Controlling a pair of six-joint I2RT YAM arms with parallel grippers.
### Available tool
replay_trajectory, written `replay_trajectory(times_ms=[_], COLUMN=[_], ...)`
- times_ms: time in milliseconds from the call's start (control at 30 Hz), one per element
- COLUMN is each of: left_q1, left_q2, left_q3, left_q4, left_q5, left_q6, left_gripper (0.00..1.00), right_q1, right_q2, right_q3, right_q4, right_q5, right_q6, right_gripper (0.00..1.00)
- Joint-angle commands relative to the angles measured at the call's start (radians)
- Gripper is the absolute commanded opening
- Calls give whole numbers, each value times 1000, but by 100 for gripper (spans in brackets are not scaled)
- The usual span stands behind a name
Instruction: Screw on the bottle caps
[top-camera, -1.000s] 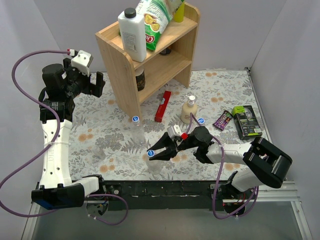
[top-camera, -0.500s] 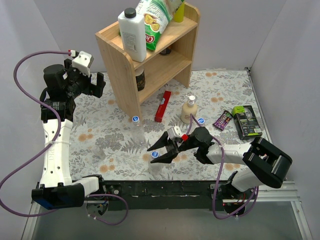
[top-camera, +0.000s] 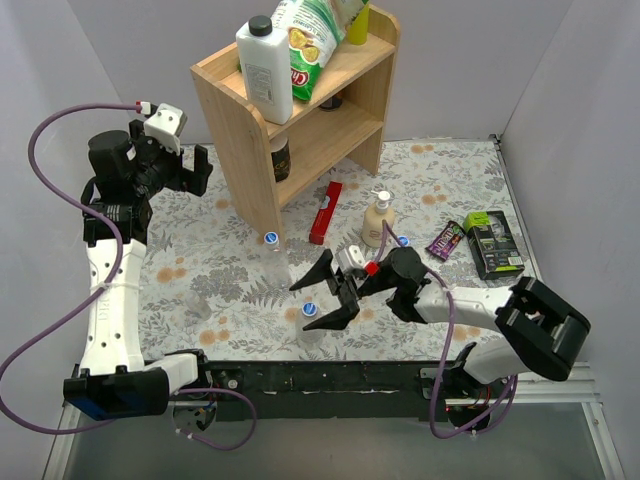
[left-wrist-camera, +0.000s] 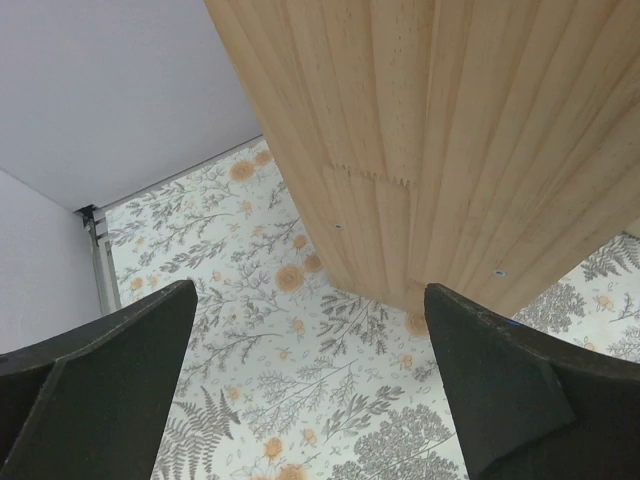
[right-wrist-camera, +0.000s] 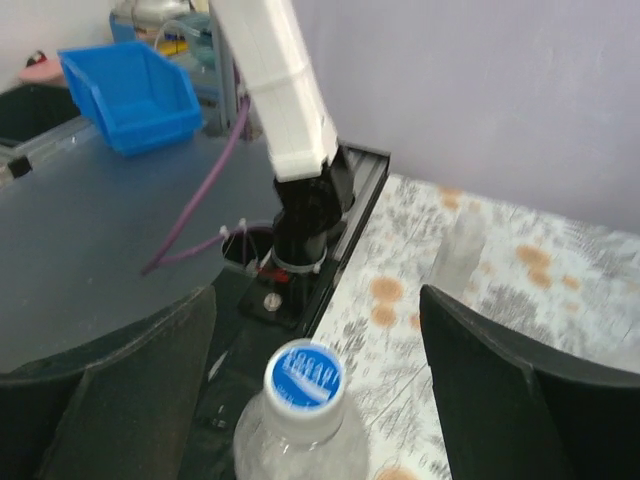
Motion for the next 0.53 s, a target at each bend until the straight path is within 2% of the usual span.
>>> replay_trajectory(times_ms=[0, 67, 100, 133, 200, 233, 267, 333, 367, 500], left_q1=[5, 5, 4, 5, 5, 5, 4, 5, 5, 11], left_q2=[-56, -74, -90, -100, -117, -137, -148, -171, -194, -252], left_q3=[-34, -57, -65, -71, -88, -93, -102, -133, -142, -194], left_q4=[49, 72, 79, 86, 92, 95, 106, 120, 140, 187], left_q5=[21, 36, 40, 40, 46, 50, 59, 75, 81, 95], left_q6=[-46, -79, -90, -107, -139, -145, -158, -161, -165, -243], left_gripper=[98, 98, 98, 98, 98, 98, 98, 98, 98, 98], right_q1=[-23, -25, -25, -23, -22, -23, -25, -25, -25, -29], right_q2=[-126, -173, -182, -187, -166, -152, -129, -127, -138, -144], right_q3=[215, 313, 432, 496, 643, 774, 833, 900, 903, 984], right_q4=[-279, -536, -662, -969, -1269, -1529, -1647, -1767, -1830, -1852], right_q5=[-17, 10, 33, 131, 278, 446, 531, 755, 809, 1027], right_q6=[-40, -183, -238, -342, -413, -445, -509, -556, -595, -616], right_gripper=[89, 89, 89, 89, 89, 89, 89, 89, 89, 91])
